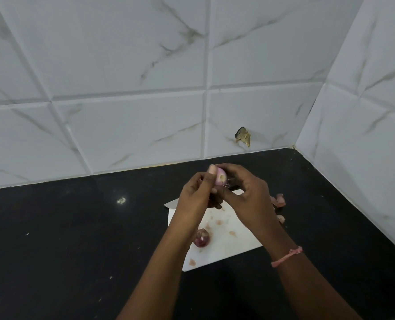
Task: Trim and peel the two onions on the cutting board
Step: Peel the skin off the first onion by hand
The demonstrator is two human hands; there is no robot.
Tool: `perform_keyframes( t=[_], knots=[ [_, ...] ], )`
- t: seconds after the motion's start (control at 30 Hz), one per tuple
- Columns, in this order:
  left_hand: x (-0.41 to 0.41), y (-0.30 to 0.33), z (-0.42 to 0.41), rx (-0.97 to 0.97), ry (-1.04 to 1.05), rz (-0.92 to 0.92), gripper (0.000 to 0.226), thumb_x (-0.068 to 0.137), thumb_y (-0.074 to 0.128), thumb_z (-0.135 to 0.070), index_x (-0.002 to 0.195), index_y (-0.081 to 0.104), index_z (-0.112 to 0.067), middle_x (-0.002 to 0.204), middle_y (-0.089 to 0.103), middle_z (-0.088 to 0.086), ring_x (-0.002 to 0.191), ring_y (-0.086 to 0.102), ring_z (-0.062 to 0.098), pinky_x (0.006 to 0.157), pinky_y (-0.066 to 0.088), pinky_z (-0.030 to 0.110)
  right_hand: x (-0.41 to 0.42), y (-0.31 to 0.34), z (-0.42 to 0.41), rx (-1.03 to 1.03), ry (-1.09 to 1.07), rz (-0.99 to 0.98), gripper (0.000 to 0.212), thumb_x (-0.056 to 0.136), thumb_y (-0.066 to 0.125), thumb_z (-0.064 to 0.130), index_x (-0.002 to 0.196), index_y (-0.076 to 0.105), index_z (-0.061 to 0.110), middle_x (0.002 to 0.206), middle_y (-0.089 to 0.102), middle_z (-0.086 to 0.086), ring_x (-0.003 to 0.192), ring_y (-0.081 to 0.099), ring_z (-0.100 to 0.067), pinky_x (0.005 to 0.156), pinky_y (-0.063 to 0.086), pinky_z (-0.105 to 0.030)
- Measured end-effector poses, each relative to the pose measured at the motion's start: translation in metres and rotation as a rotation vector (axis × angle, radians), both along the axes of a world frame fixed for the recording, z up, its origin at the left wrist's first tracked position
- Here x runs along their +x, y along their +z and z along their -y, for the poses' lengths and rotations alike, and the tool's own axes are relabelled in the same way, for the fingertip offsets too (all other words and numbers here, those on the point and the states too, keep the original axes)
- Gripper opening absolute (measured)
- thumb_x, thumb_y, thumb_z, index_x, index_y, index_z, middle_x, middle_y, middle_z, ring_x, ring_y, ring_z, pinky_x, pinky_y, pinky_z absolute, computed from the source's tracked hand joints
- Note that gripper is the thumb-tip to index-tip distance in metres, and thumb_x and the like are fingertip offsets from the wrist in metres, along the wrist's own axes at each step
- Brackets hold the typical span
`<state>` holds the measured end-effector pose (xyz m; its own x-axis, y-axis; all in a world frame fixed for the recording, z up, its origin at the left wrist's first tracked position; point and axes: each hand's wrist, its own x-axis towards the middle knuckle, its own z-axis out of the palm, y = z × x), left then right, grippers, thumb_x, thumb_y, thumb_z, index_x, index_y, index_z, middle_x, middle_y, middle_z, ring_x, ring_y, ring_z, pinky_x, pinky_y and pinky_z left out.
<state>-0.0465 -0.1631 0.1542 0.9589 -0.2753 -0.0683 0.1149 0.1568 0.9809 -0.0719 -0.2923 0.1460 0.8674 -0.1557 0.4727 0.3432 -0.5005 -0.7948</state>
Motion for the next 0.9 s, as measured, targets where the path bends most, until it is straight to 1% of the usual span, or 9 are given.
perform_keyframes(
  t=[0.1,0.2,0.33,0.5,0.67,0.77,0.83,0.87,0.9],
  knots=[
    [0.002,-0.001,0.000,0.087,0.024,0.101,0.042,0.097,0.053,-0.046,0.106,0.070,-0.009,0.069,0.063,0.003,0.059,0.058,0.013,0.057,0.050,0.023,-0.001,-0.001,0.002,-0.096,-0.041,0.072,0.036,0.084,0.073,0.023,0.119,0.066,0.019,0.110,0.068,0.016,0.101,0.064,0.000,0.083,0.051,-0.013],
    [0.001,-0.003,-0.001,0.117,0.033,0.169,0.044,0.099,0.048,-0.045,0.103,0.074,-0.010,0.069,0.066,0.008,0.059,0.060,0.013,0.059,0.052,0.024,0.000,-0.001,0.005,-0.107,-0.041,0.089,0.040,0.084,0.073,0.021,0.123,0.065,0.018,0.112,0.067,0.017,0.104,0.063,0.003,0.084,0.050,-0.011],
    [0.004,-0.006,-0.007,0.042,0.011,0.144,0.045,0.102,0.048,-0.038,0.097,0.073,-0.001,0.065,0.064,0.008,0.056,0.057,0.013,0.059,0.049,0.022,-0.002,-0.003,0.007,-0.012,0.012,0.104,0.038,0.084,0.073,0.014,0.122,0.066,0.016,0.114,0.070,0.010,0.107,0.065,-0.004,0.088,0.054,-0.022],
    [0.003,-0.006,-0.006,-0.008,0.061,0.105,0.038,0.103,0.051,-0.029,0.090,0.072,0.000,0.060,0.060,0.005,0.052,0.053,0.012,0.055,0.046,0.021,-0.001,-0.005,0.009,0.069,0.093,0.063,0.040,0.086,0.070,0.019,0.125,0.063,0.014,0.120,0.068,0.009,0.114,0.063,-0.013,0.090,0.055,-0.031],
    [0.013,-0.005,-0.015,0.087,0.162,0.182,0.016,0.091,0.071,-0.022,0.084,0.075,-0.008,0.064,0.067,0.002,0.057,0.057,0.009,0.059,0.048,0.023,-0.005,-0.003,0.004,0.191,0.146,0.027,0.040,0.090,0.065,0.014,0.129,0.056,0.016,0.126,0.063,0.010,0.118,0.059,-0.004,0.091,0.048,-0.015],
    [0.016,-0.010,-0.021,0.182,0.268,0.186,0.040,0.089,0.072,-0.037,0.060,0.062,-0.011,0.055,0.059,0.000,0.054,0.052,0.008,0.059,0.045,0.022,-0.004,-0.001,0.002,0.280,0.155,-0.015,0.032,0.098,0.053,0.014,0.130,0.052,0.019,0.123,0.058,0.001,0.107,0.063,-0.009,0.087,0.051,-0.020],
    [0.016,-0.011,-0.020,0.191,0.224,0.151,0.042,0.099,0.054,-0.044,0.070,0.071,-0.018,0.071,0.070,-0.004,0.067,0.063,0.006,0.065,0.046,0.016,0.001,-0.001,0.000,0.363,0.115,-0.065,0.017,0.103,0.044,0.016,0.117,0.053,0.020,0.101,0.057,-0.002,0.078,0.062,-0.012,0.074,0.054,-0.025],
    [0.014,-0.012,-0.018,0.208,0.157,0.161,0.034,0.102,0.047,-0.042,0.091,0.075,-0.025,0.093,0.074,-0.009,0.087,0.067,0.001,0.071,0.046,0.009,0.004,-0.002,-0.001,0.387,0.079,-0.079,0.013,0.104,0.042,0.018,0.109,0.054,0.019,0.089,0.055,0.000,0.069,0.056,-0.011,0.068,0.051,-0.025],
    [0.013,-0.012,-0.016,0.244,0.084,0.198,0.026,0.104,0.046,-0.037,0.116,0.069,-0.034,0.117,0.069,-0.012,0.108,0.062,-0.001,0.078,0.045,0.005,0.007,-0.002,-0.001,0.382,0.043,-0.091,0.014,0.102,0.041,0.021,0.102,0.054,0.017,0.082,0.053,0.004,0.066,0.051,-0.007,0.065,0.048,-0.022]
  ],
)
